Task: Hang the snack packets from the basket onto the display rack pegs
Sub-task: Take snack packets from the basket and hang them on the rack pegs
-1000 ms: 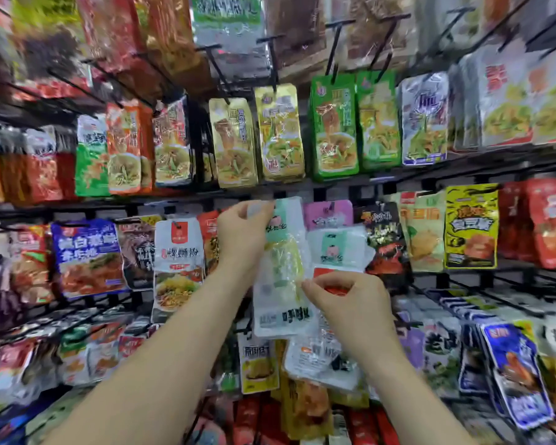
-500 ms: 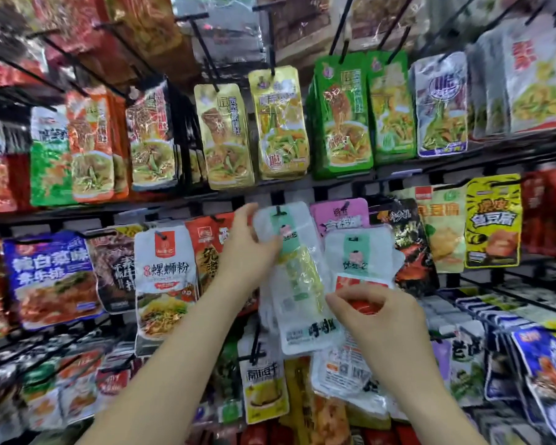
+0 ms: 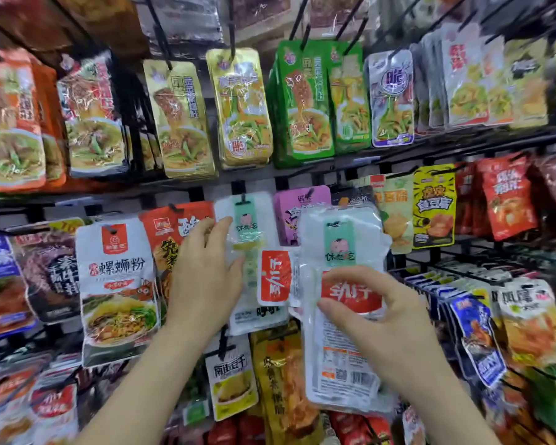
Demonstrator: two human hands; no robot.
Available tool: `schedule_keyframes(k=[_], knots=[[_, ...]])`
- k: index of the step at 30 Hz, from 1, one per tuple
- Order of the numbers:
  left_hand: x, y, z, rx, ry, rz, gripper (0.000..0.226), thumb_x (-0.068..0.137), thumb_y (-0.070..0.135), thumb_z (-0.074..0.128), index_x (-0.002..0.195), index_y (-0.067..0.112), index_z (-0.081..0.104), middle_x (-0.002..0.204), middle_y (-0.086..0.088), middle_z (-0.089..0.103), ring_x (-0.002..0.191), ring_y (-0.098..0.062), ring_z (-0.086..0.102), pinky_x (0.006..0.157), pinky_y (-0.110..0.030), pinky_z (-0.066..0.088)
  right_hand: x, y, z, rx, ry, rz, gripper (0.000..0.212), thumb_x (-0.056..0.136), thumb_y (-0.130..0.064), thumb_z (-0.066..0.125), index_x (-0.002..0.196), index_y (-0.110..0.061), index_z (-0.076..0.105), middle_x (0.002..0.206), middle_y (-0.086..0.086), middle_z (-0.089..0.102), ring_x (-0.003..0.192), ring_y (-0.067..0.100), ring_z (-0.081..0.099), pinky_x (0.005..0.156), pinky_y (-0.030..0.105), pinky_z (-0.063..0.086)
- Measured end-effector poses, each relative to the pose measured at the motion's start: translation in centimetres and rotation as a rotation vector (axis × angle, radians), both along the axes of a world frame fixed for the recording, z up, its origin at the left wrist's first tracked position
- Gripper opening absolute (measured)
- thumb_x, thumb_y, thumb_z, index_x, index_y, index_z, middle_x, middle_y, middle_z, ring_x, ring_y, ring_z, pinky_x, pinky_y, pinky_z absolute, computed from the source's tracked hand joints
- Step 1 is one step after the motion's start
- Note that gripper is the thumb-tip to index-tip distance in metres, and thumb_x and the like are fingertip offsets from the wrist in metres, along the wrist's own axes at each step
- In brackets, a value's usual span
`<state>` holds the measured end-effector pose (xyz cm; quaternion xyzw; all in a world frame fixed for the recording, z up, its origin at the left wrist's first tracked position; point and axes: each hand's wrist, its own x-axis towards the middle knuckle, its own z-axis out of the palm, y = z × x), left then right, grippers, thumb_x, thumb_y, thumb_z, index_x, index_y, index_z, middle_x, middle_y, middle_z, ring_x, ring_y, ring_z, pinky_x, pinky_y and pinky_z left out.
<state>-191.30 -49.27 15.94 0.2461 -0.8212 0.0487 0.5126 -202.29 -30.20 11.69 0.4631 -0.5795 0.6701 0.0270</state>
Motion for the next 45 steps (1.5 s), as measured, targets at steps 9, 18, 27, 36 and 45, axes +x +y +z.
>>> schedule_keyframes(k=[9,18,27,36,45], knots=[[0.1,6.3,2.3,0.482,0.072,-0.521,0.035,0.063,0.051,0.079,0.081,0.027,0.061,0.075,0.001,0.059,0.066,-0.012,0.054,0.063,-0.031,0.049,1.7,0.0,-0.2,0.057,0.043,0.134,0.054,0.079,-0.018,0.079,0.105,-0.050,0.044,0.095,-0.018,0.058,0.070,0.018,0.066,0.064,0.038,0.057],[-0.7,5.1,1.7,0.344,0.384,-0.584,0.021,0.097,0.019,0.054,0.080,0.016,0.042,0.060,0.002,0.040,0.050,-0.006,0.036,0.046,-0.024,0.029,2.0,-1.0,-0.1,0.007,-0.065,0.219,0.078,0.078,-0.011,0.078,0.122,-0.061,0.037,0.091,-0.039,0.054,0.065,0.014,0.066,0.063,0.033,0.060],[-0.9,2.7,2.8,0.759,0.916,-0.843,0.014,0.100,0.012,0.049,0.089,0.017,0.057,0.080,-0.002,0.064,0.072,-0.015,0.062,0.068,-0.034,0.055,0.8,-1.9,-0.8,0.016,-0.180,0.263,0.062,0.079,-0.011,0.077,0.119,-0.054,0.059,0.096,-0.031,0.064,0.071,0.016,0.066,0.063,0.020,0.056],[2.1,-1.6,5.2,0.357,0.653,-0.454,0.033,0.090,0.045,0.056,0.070,0.020,0.062,0.070,0.003,0.062,0.068,-0.016,0.056,0.064,-0.049,0.051,-1.2,-1.5,-0.5,-0.054,-0.261,0.110,0.034,0.083,-0.007,0.072,0.085,-0.040,0.077,0.071,-0.010,0.072,0.051,0.005,0.057,0.048,0.013,0.045],[-1.1,-1.2,4.7,0.368,0.440,-0.460,0.031,0.089,0.036,0.064,0.072,0.009,0.067,0.071,-0.012,0.069,0.066,-0.033,0.064,0.061,-0.051,0.054,-1.2,-3.1,0.1,0.030,0.077,-0.058,0.040,0.086,-0.027,0.069,0.106,-0.061,0.061,0.102,-0.029,0.064,0.075,-0.006,0.054,0.081,0.028,0.043]])
